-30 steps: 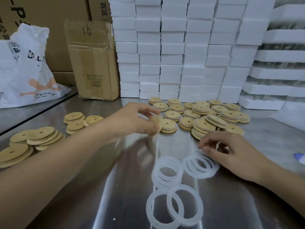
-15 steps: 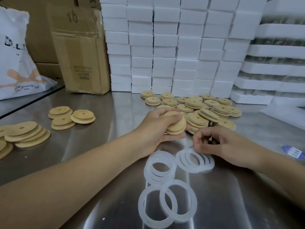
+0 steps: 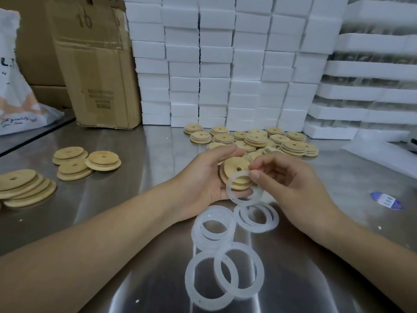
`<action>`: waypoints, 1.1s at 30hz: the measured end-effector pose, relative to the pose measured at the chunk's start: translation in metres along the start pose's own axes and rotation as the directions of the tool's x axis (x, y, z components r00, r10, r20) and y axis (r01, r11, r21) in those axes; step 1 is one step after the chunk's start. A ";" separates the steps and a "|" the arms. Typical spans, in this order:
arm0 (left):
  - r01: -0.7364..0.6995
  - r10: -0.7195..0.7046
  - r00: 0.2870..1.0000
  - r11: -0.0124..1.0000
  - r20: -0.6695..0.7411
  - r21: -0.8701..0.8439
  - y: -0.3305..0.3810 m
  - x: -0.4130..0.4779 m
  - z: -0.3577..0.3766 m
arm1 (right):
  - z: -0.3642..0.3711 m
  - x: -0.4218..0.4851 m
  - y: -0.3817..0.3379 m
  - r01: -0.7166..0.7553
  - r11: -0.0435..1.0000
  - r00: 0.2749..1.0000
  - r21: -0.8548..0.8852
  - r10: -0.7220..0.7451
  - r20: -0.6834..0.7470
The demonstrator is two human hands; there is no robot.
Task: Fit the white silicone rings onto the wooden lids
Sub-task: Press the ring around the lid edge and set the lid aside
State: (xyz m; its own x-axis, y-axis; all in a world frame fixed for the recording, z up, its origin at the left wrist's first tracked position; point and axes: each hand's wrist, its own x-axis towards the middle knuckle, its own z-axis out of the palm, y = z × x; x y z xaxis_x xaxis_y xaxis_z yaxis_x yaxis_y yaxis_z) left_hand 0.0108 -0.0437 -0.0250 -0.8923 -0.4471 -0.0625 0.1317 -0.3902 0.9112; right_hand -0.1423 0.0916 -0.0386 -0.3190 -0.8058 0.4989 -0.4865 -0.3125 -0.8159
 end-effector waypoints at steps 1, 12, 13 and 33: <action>0.003 -0.005 0.999 0.999 0.043 0.035 0.000 0.000 0.001 | 0.002 -0.001 0.001 0.023 1.000 1.000 -0.016 -0.024 -0.020; -0.066 0.003 0.982 0.943 0.187 0.328 -0.007 0.000 0.000 | 0.000 0.000 0.001 0.002 1.000 0.984 0.022 0.002 -0.180; -0.073 0.012 0.983 0.941 0.185 0.330 -0.007 0.000 0.001 | 0.001 -0.001 0.000 0.008 1.000 0.983 0.026 -0.003 -0.182; -0.113 0.048 0.981 0.931 0.190 0.348 -0.011 -0.001 0.000 | 0.001 -0.004 -0.006 0.030 0.999 0.983 0.043 -0.021 -0.181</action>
State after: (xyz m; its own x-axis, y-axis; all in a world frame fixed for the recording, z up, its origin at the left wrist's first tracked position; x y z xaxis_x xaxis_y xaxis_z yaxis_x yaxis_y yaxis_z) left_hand 0.0103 -0.0390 -0.0349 -0.9507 -0.3045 0.0595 0.0728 -0.0323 0.9968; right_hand -0.1368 0.0959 -0.0356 -0.4504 -0.6947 0.5608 -0.4606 -0.3573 -0.8125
